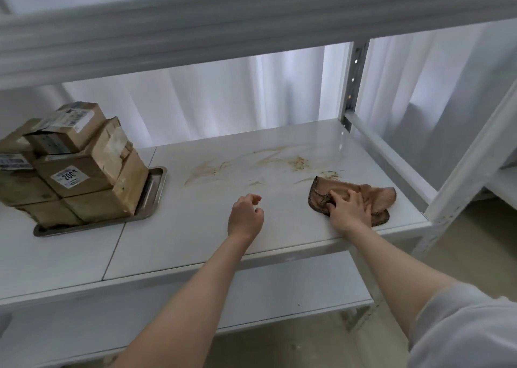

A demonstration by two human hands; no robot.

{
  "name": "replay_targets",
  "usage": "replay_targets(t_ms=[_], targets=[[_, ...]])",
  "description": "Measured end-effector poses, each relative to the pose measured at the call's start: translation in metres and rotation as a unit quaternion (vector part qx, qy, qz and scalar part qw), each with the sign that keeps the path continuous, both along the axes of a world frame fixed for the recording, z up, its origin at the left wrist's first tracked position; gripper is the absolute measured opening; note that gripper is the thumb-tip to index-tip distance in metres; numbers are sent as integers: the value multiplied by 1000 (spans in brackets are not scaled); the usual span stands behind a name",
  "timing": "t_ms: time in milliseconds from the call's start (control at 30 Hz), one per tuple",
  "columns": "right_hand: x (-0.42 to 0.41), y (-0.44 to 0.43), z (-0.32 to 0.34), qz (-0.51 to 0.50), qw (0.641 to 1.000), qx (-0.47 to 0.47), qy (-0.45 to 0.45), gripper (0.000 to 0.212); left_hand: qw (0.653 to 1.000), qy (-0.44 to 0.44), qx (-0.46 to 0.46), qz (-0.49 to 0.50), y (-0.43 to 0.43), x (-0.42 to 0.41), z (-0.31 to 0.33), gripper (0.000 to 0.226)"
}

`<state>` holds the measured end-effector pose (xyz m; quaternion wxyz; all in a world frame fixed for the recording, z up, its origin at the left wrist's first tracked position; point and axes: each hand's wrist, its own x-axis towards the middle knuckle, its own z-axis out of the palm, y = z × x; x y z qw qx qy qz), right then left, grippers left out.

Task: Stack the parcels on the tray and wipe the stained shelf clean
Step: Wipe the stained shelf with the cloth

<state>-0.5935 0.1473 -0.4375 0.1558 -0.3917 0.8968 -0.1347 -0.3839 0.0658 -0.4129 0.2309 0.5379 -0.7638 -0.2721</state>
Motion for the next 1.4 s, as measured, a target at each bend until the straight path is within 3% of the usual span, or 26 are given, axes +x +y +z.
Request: replay_targets(t_ms=[100,333,433,700,867,1033,1267,1400], targets=[[6,-12,9,3,999,36,-16,53,1000,-6,-3,0,0,-3,1,35],[89,-48,15,292,955,33,-39,53,1000,-12,-7,17,-7,-19,4,33],[88,-48,11,316,947,14,-53,55,1000,-13,-9,15,-7,-33,4,32],[-18,-6,4,44,999,19,-22,52,999,-10,11,-35,1,-73,-8,36],[-62,24,-2,-114,993,30,-10,51,998,-3,15,-66,11,-98,-8,37],[-54,7,1,-192,981,-19,-11,50,997,-2,-7,-74,11,-94,-1,36],[2,-35,9,-7,996,-63,-62,53,999,-5,-16,-30,-6,-54,-2,35],[56,-55,15,147,982,-68,-92,48,999,8,-31,16,-17,-37,-1,30]])
